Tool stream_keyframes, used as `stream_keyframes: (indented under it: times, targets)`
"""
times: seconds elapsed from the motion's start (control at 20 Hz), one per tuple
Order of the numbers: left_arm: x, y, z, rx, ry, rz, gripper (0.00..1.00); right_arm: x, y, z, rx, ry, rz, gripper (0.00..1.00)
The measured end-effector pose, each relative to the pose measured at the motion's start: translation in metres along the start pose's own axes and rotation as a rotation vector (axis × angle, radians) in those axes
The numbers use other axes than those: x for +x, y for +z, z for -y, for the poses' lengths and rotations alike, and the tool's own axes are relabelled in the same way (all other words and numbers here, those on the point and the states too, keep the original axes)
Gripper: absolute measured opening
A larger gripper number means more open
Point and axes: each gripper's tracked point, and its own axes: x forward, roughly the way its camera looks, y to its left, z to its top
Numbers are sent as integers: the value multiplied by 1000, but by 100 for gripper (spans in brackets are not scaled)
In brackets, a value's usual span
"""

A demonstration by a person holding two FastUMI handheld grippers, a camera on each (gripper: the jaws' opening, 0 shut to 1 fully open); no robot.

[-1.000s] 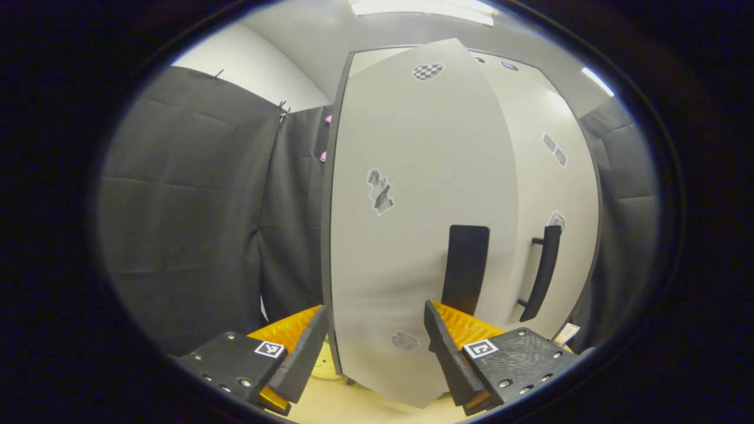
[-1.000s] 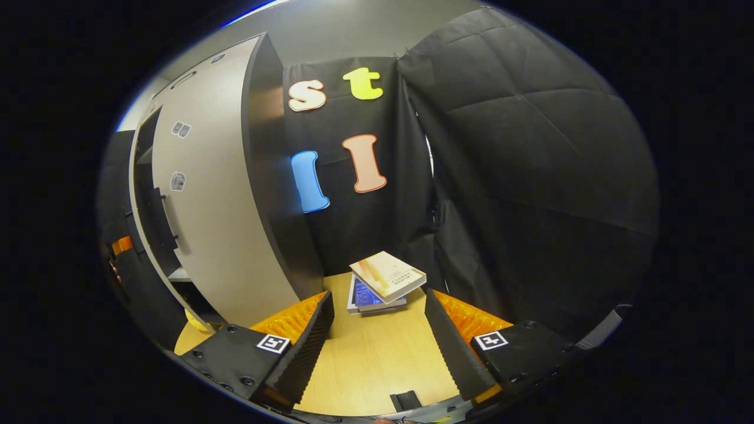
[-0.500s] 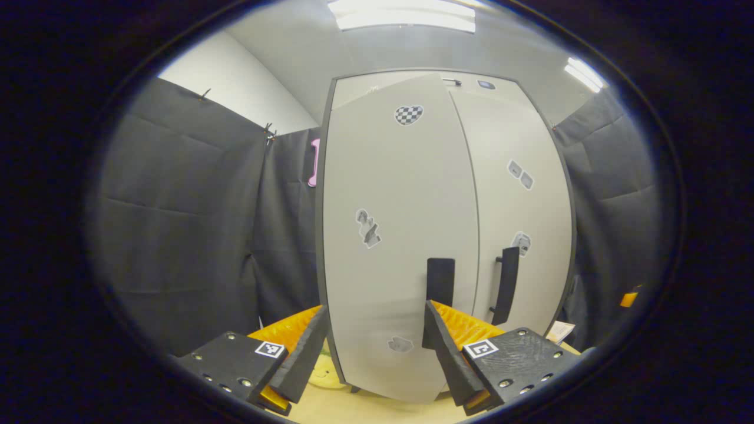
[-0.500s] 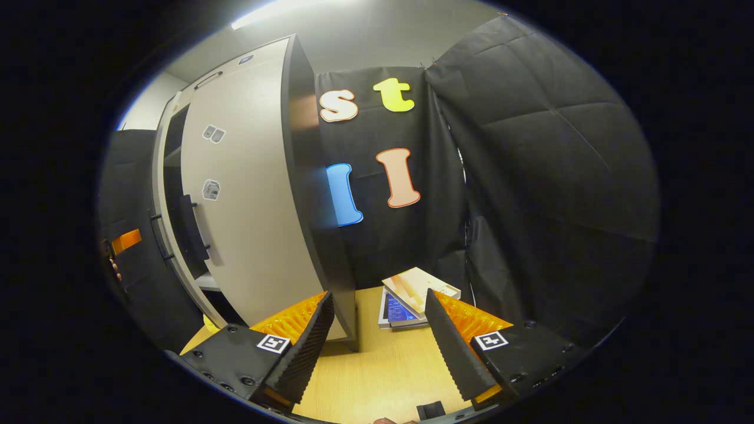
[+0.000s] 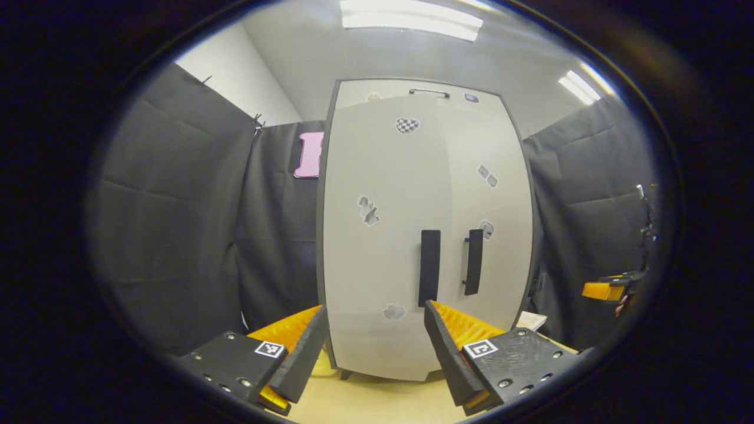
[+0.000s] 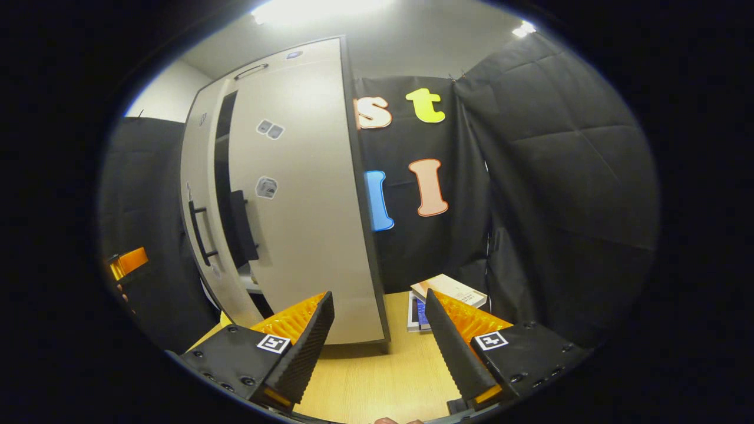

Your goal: Grab one shoe with the right hand and put it into the shoe cabinet, grab the other shoe with the left hand and put it into the shoe cabinet; then close the right door with the right hand and the left door with the left hand.

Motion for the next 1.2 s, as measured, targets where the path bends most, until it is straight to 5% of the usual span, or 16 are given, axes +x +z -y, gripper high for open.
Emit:
stream_keyframes:
  times: [0.05, 0.35, 0.75, 1.2]
  targets:
    - [-6, -4, -3, -10, 0, -3, 93, -4, -4, -8, -1, 9, -7, 98]
    - [-44, -15, -19, -56, -20, 18, 91, -32, -20, -39, -14, 27, 12, 98]
    - [-91, -57, -44, -85, 22, -50, 96, -63, -40, -38, -19, -11, 9, 98]
    - [-110, -71, -55, -125, 45, -64, 91, -78, -52, -49, -61, 9, -7, 98]
